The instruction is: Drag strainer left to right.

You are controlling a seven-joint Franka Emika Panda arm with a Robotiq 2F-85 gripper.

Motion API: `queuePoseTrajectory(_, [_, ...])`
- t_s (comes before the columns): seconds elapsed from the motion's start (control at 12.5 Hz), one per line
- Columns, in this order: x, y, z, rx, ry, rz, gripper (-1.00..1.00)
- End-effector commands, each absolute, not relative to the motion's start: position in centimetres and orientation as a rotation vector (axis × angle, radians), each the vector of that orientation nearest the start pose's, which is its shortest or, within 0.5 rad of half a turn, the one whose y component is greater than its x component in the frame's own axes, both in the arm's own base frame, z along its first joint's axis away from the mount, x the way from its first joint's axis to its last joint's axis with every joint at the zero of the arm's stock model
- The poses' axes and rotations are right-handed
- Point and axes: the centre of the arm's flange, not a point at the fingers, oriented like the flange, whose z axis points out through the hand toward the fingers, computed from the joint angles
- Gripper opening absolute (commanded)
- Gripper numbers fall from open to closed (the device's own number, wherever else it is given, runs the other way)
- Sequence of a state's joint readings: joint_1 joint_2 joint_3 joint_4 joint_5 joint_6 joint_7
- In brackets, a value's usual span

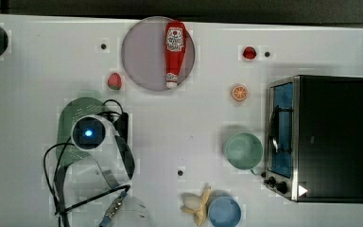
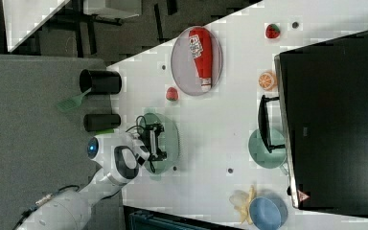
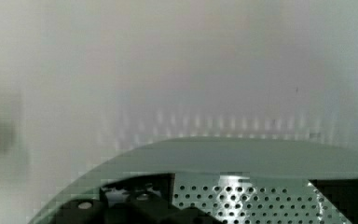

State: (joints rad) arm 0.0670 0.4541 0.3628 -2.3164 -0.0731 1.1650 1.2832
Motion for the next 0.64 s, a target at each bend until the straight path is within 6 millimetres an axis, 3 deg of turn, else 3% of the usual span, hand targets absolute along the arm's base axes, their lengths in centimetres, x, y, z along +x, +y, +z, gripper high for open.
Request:
queuePoseTrajectory(0.08, [47.2,18.2,15.7,-2.130,2.297,0.159,1.00])
queuePoseTrajectory(0.64, [48.4,8.7,15.4,-2.203,2.262,0.113,1.00])
